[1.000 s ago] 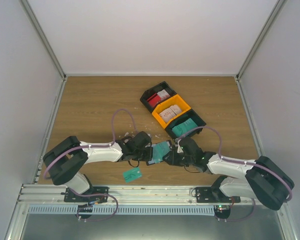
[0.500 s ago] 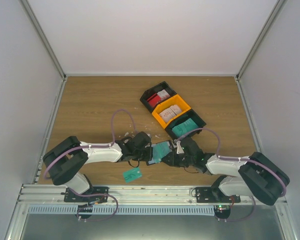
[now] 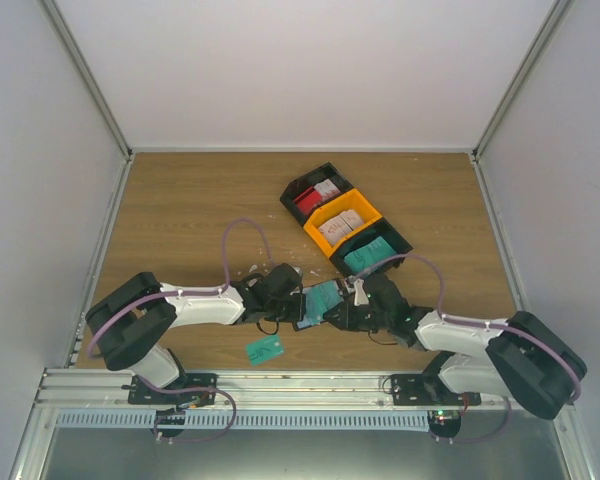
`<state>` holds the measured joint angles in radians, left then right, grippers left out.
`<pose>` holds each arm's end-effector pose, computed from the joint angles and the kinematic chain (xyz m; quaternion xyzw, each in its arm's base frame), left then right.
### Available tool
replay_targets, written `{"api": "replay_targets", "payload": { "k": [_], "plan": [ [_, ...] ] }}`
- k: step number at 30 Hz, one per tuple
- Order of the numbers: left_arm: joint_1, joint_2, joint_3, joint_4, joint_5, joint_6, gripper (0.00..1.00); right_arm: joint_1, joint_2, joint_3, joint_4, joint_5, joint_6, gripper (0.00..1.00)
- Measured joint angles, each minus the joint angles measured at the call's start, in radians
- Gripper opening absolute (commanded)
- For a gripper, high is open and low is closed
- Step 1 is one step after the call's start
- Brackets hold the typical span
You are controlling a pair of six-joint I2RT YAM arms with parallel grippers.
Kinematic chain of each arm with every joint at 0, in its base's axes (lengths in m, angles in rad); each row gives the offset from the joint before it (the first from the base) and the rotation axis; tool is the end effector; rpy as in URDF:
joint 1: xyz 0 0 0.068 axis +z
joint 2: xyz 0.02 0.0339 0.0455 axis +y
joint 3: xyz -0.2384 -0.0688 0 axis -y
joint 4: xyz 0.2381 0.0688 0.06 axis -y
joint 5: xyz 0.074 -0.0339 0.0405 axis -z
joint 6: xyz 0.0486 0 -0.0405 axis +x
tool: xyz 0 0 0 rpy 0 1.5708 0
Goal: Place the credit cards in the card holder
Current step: Insert the credit card into the card holder.
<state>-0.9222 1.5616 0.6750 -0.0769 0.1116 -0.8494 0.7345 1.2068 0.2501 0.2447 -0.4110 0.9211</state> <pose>0.1676 -0.2301 0.1049 0.0513 0.9515 -0.2649 0.1477 0.1437 0.1559 0.0988 -0.0017 0.8941 0.4257 0.1391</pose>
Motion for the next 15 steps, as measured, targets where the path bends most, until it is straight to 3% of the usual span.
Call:
{"api": "replay_targets", "payload": {
  "k": [10, 15],
  "plan": [
    [0.000, 0.000, -0.001, 0.002, 0.000, 0.000, 0.00, 0.000, 0.018, 0.001, 0.010, 0.018, -0.018, 0.17],
    [0.000, 0.000, -0.002, 0.005, 0.005, 0.002, 0.00, 0.000, 0.051, 0.001, 0.057, 0.047, -0.031, 0.12]
  ]
}}
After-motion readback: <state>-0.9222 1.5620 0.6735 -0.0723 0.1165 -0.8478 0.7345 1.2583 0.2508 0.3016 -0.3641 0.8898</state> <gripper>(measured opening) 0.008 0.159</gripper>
